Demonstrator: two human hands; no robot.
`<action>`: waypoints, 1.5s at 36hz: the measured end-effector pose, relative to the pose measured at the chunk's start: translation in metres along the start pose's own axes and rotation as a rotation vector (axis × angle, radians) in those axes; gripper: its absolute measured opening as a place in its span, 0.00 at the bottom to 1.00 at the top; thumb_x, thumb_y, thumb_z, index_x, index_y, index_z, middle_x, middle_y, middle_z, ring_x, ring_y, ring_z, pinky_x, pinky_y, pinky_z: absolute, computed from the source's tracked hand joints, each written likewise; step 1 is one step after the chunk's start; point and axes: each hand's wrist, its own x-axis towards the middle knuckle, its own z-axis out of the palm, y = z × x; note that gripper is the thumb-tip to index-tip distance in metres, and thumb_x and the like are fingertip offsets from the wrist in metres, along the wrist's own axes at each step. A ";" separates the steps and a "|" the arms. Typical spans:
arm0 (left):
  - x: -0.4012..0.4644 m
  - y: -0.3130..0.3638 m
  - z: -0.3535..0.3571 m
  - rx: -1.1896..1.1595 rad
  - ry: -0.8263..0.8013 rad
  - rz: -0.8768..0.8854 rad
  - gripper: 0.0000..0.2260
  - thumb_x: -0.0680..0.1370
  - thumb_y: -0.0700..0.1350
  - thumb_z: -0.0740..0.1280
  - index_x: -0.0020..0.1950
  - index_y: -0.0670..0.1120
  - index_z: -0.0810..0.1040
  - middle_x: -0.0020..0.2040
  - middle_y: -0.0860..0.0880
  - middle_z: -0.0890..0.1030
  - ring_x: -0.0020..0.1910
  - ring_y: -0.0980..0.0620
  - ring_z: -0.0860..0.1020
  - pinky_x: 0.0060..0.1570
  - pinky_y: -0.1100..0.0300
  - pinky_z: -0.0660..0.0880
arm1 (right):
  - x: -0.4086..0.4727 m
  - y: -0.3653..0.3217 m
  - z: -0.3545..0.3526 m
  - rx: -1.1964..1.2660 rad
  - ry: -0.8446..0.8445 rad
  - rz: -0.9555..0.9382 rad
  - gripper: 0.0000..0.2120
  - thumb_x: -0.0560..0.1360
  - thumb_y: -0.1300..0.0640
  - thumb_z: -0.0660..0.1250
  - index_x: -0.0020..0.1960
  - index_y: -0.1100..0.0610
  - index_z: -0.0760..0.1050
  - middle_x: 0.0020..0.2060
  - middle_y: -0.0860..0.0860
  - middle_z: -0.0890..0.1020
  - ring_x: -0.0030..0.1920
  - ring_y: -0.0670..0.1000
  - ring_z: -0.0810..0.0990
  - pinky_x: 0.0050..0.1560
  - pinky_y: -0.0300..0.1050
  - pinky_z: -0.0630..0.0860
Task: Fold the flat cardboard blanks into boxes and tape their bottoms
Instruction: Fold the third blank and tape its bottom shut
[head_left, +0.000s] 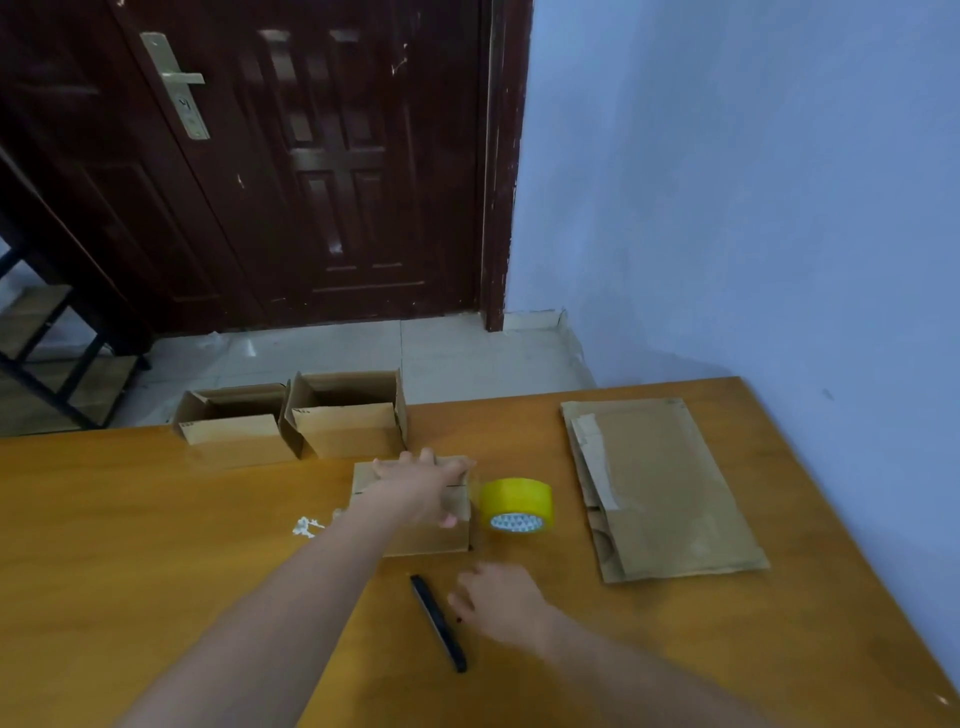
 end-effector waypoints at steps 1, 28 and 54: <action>0.000 0.001 -0.001 0.007 0.000 0.004 0.35 0.75 0.54 0.68 0.75 0.62 0.50 0.73 0.44 0.60 0.72 0.38 0.59 0.68 0.33 0.58 | 0.003 -0.008 0.008 -0.007 -0.094 0.026 0.22 0.81 0.44 0.51 0.60 0.61 0.70 0.54 0.59 0.76 0.53 0.59 0.76 0.46 0.50 0.72; 0.037 0.043 -0.026 0.651 -0.258 0.224 0.55 0.65 0.56 0.77 0.74 0.64 0.36 0.77 0.48 0.49 0.74 0.40 0.55 0.64 0.42 0.67 | -0.044 0.040 0.040 0.620 0.261 0.343 0.10 0.82 0.55 0.53 0.55 0.54 0.73 0.31 0.46 0.72 0.28 0.46 0.68 0.29 0.39 0.63; 0.052 0.048 -0.033 0.679 -0.291 0.252 0.61 0.60 0.54 0.80 0.72 0.67 0.32 0.76 0.49 0.51 0.73 0.42 0.59 0.64 0.42 0.68 | -0.027 0.037 -0.013 0.456 0.427 0.560 0.16 0.80 0.42 0.53 0.53 0.55 0.67 0.32 0.47 0.73 0.29 0.48 0.70 0.24 0.40 0.60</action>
